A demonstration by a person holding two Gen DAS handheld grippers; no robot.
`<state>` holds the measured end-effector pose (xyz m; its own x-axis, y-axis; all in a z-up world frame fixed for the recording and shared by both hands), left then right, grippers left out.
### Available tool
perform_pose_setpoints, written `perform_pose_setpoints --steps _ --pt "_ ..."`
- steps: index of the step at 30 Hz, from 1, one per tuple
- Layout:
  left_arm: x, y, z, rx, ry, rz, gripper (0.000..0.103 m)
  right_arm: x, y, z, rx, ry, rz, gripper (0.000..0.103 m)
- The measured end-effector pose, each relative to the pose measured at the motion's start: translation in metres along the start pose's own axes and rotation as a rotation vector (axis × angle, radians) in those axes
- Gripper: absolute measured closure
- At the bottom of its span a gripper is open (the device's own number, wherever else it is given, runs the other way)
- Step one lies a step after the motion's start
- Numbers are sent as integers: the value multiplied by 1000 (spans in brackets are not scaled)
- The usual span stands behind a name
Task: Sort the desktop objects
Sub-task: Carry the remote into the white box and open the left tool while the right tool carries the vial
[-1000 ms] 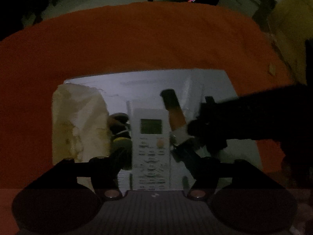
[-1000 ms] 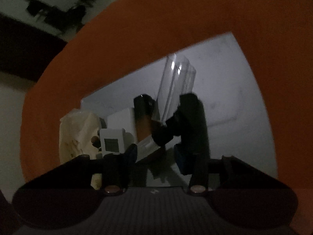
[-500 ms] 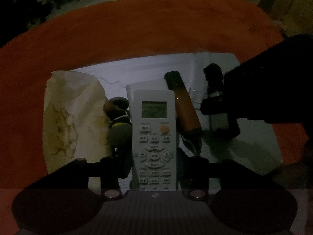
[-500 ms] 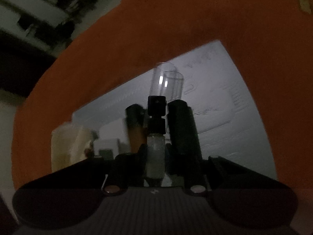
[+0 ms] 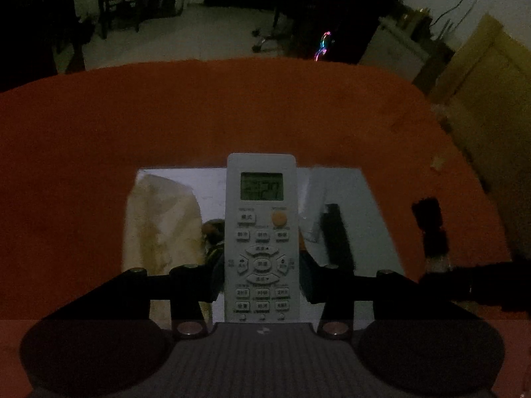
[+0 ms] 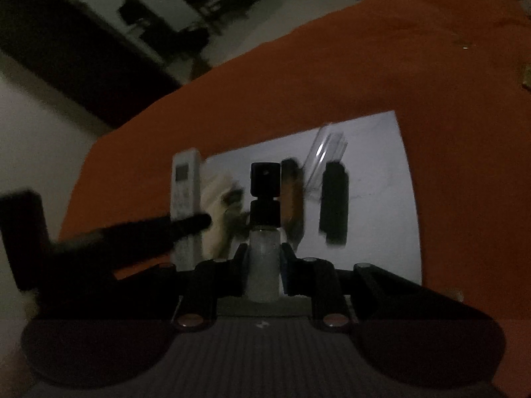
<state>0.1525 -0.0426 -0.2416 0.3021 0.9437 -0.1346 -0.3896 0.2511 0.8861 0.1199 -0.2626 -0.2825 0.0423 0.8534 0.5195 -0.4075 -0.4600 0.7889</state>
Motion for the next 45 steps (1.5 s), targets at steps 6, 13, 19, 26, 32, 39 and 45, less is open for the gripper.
perform_pose_setpoints --steps 6,13,19,26,32,39,45 --pt "-9 53 -54 6 -22 21 63 3 11 -59 95 90 -25 81" --pt "-36 24 -141 180 -62 1 63 -17 -59 -125 300 105 -133 81" --pt "-54 -26 -184 272 -47 40 63 -13 -95 -153 349 172 -197 81" --pt "-70 -37 -177 260 -62 64 63 -5 -113 -150 358 215 -222 81" --pt "-69 -44 -176 289 -70 73 63 -2 -120 -141 403 200 -224 81" --pt "-59 -37 -185 318 -50 53 62 4 -128 -132 429 220 -259 81" --pt "-61 -35 -189 302 -55 69 57 7 -132 -120 444 208 -269 81"
Point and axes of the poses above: each gripper's, at about its wrist camera, not at the fingertips, and y roughly against the way its jaws point, x to its left, z to its top, the point moved 4 cm from there along -y, roughly the way its jaws point, and after that the axes turned 4 degrees about x, right-handed, at the moved point
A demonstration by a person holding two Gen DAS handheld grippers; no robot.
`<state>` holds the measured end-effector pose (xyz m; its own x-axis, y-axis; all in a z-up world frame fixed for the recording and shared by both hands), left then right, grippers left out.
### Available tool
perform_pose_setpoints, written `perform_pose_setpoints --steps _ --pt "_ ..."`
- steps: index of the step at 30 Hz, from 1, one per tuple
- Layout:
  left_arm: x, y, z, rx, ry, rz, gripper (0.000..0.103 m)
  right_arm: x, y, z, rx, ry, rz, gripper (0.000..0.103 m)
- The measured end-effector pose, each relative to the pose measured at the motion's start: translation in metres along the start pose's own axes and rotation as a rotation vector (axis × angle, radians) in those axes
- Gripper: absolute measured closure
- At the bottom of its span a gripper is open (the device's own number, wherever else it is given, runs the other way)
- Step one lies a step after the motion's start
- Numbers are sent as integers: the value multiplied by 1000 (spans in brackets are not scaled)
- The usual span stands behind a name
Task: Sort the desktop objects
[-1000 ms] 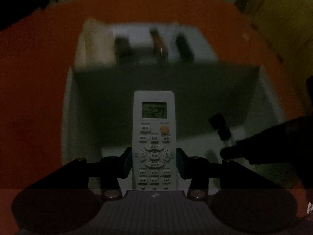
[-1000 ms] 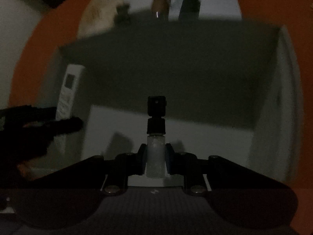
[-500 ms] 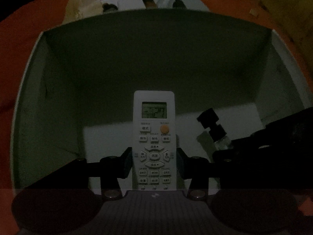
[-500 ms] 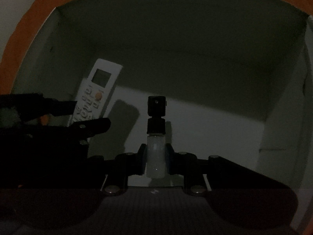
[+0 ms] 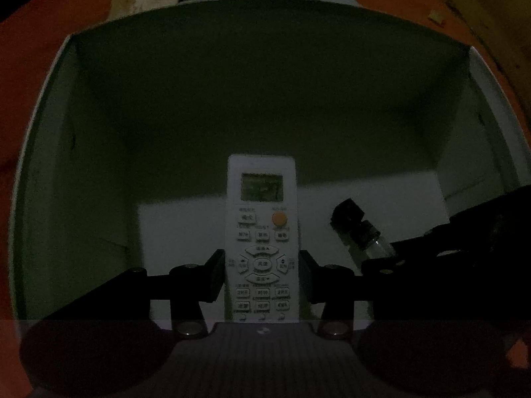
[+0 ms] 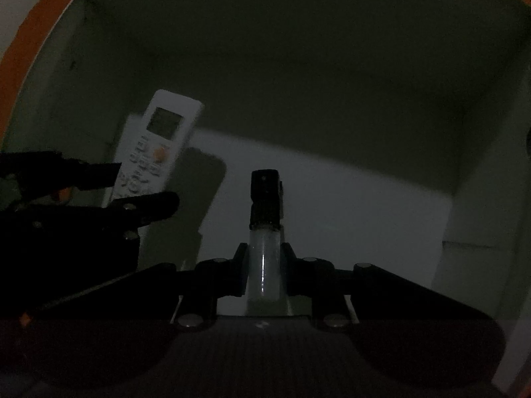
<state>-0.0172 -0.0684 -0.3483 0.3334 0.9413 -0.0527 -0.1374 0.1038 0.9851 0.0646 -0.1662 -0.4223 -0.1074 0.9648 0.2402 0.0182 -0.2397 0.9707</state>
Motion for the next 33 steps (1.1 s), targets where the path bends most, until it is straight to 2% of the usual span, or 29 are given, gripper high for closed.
perform_pose_setpoints --steps 1,2,11,17,33 --pt "0 2 -2 -13 -6 8 44 0 0 2 1 1 -1 81" --pt "0 4 -4 -27 -9 16 42 0 1 4 1 2 -1 81" --pt "2 6 -6 -32 -8 11 42 3 -4 -8 -1 1 2 81" --pt "4 1 -2 -35 -8 6 41 -11 2 -51 -2 3 6 81" --pt "7 5 -4 -34 7 -6 38 -16 5 -58 7 -12 6 80"
Point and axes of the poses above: each gripper's, at about its wrist camera, not at the fingertips, and y roughly against the way its jaws point, x to its left, z to its top, the point moved 4 cm from there along -y, roughly the way its jaws point, and after that the axes turned 4 degrees about x, right-handed, at the moved point
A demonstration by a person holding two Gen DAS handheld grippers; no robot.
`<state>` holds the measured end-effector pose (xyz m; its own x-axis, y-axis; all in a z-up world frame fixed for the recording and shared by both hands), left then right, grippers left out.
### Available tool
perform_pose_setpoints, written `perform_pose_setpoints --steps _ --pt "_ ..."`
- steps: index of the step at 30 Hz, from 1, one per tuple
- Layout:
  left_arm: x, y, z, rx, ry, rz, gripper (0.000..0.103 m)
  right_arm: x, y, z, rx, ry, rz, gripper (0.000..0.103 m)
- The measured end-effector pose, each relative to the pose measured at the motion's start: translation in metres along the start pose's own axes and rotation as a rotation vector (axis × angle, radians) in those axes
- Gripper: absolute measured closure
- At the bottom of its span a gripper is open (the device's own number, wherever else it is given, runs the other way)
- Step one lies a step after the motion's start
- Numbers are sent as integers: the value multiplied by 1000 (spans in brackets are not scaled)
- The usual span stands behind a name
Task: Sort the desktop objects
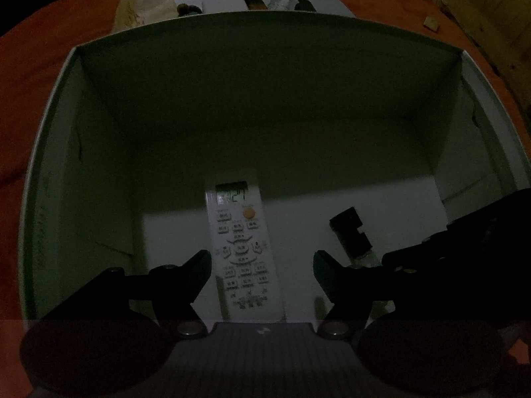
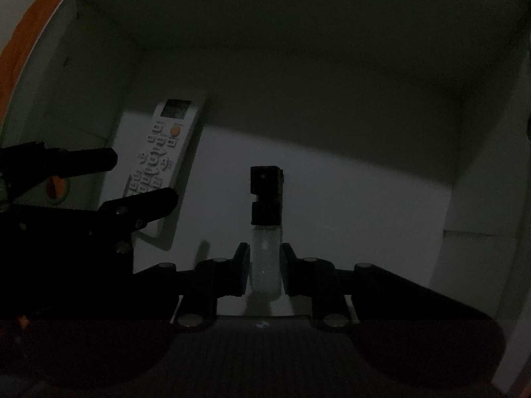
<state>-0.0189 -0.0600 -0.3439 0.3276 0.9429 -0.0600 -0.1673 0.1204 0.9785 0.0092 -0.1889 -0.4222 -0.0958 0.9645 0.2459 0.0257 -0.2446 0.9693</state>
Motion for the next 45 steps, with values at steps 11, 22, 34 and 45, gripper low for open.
perform_pose_setpoints --steps 11,22,34,45 --pt "17 26 21 -29 59 -26 24 -1 35 9 -56 -50 83 78" --pt "53 110 117 -268 67 33 16 -21 162 81 -380 -87 73 75" --pt "88 24 190 -182 216 58 16 -45 110 176 -318 -147 -22 71" --pt "89 -20 200 -152 236 -28 38 -74 70 211 -335 -221 -59 69"
Point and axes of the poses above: each gripper's, at about its wrist camera, not at the fingertips, and y roughly against the way its jaws point, x to its left, z to its top, the point moved 4 cm from there along -y, roughly the way its jaws point, and after that the axes turned 4 degrees about x, right-handed, at the moved point
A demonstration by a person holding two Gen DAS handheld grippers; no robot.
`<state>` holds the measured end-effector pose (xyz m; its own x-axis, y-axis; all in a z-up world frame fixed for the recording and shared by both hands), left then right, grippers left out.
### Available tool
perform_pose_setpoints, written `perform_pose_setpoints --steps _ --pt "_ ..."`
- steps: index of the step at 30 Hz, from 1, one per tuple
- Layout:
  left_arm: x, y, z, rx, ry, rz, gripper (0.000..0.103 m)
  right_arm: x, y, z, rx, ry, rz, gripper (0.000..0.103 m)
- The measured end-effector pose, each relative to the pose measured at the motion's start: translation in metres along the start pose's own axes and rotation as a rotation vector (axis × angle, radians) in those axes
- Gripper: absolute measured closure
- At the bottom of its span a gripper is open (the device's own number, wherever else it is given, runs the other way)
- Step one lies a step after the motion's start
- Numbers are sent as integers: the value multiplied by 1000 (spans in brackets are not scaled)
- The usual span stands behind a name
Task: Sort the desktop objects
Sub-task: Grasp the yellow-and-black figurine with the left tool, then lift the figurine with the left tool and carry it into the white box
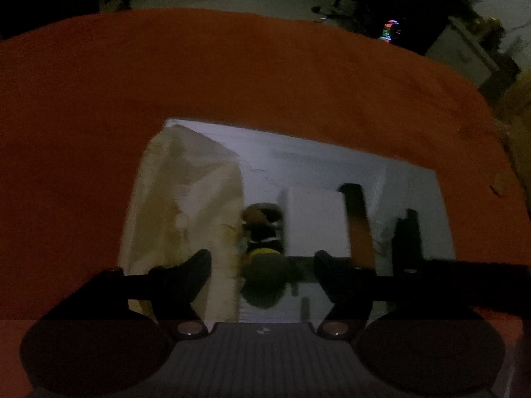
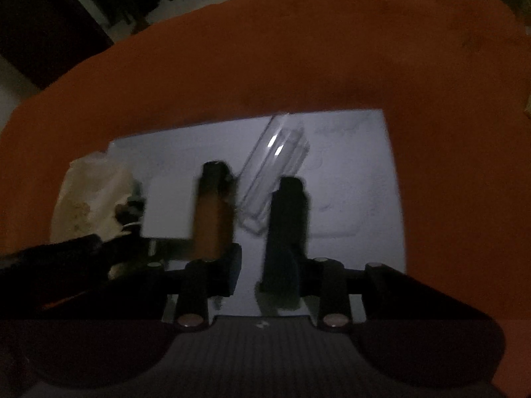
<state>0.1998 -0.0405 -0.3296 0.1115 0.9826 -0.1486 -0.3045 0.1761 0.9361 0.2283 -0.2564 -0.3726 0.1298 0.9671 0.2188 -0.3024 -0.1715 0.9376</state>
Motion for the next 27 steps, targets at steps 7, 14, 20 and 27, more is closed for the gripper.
perform_pose_setpoints --steps 7,14,20,27 --pt "-2 -9 -4 -7 -14 26 60 -10 -14 -3 6 -20 26 67" --pt "-3 -2 -14 -54 -26 1 75 -7 -14 -12 -14 24 -4 72" --pt "9 13 -1 -91 81 -80 78 -17 6 -19 -41 -57 62 73" --pt "2 15 5 -99 85 -91 79 -26 14 -14 -47 -136 100 75"
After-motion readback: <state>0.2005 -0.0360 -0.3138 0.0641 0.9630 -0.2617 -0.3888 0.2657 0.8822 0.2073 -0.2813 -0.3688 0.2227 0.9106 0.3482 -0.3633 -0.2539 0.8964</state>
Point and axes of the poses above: each gripper's, at about its wrist camera, not at the fingertips, and y roughly against the way its jaws point, x to its left, z to its top, the point moved 4 cm from there along -y, roughly the way its jaws point, and after that the axes turned 4 degrees about x, right-handed, at the moved point
